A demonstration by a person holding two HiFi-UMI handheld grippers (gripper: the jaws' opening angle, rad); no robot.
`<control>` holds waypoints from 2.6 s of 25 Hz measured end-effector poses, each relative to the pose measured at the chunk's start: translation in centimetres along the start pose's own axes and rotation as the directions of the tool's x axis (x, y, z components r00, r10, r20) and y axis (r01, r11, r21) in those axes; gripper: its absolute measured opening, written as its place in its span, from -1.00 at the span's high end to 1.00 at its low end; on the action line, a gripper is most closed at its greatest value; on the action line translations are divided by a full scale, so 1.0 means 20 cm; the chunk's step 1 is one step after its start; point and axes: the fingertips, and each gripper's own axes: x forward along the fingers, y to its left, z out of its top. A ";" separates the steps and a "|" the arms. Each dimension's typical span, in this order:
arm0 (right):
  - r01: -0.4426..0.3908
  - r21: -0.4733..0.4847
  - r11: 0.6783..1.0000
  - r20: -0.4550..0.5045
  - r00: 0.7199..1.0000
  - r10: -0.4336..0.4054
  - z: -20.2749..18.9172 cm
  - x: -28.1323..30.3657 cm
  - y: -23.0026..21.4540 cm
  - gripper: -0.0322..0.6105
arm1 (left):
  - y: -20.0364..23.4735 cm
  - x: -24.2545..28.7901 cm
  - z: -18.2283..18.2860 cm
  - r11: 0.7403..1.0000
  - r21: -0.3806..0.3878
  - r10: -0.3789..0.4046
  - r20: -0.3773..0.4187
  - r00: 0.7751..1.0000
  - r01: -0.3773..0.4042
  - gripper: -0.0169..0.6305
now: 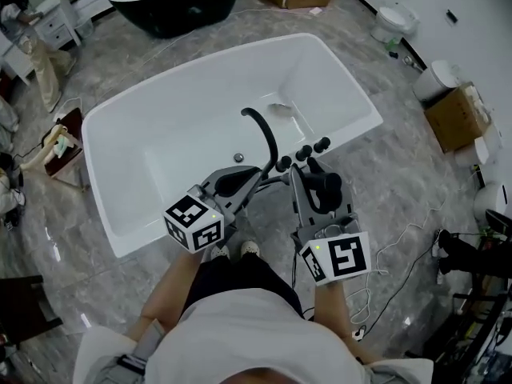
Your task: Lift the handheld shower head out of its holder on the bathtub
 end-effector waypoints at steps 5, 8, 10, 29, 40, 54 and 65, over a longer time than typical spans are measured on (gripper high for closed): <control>0.131 -0.017 0.991 0.051 0.990 -0.130 0.12 -0.15 -0.19 0.53 | -0.14 0.20 0.06 0.989 0.044 -0.140 -0.022 0.990 0.141 0.91; 0.194 -0.017 0.981 0.067 0.979 -0.193 0.17 -0.25 -0.27 0.53 | -0.23 0.29 0.06 0.977 0.057 -0.206 -0.043 0.978 0.208 0.91; 0.235 -0.015 0.972 0.074 0.969 -0.234 0.19 -0.32 -0.34 0.53 | -0.30 0.36 0.06 0.966 0.061 -0.250 -0.055 0.967 0.253 0.91; 0.657 0.012 0.754 0.106 0.749 -0.654 0.26 -1.29 -0.82 0.53 | -1.13 0.82 -0.19 0.776 0.021 -0.618 -0.177 0.766 0.630 0.91; 0.797 0.013 0.604 0.065 0.602 -0.796 0.20 -1.73 -0.92 0.53 | -1.45 0.85 -0.34 0.696 -0.029 -0.703 -0.231 0.672 0.718 0.91; 0.777 -0.002 0.630 0.034 0.629 -0.776 0.13 -1.64 -0.97 0.53 | -1.33 0.86 -0.36 0.749 -0.045 -0.652 -0.232 0.722 0.661 0.91; 0.784 0.025 0.620 0.021 0.620 -0.784 0.09 -1.63 -0.99 0.53 | -1.33 0.85 -0.36 0.737 -0.042 -0.661 -0.254 0.706 0.675 0.91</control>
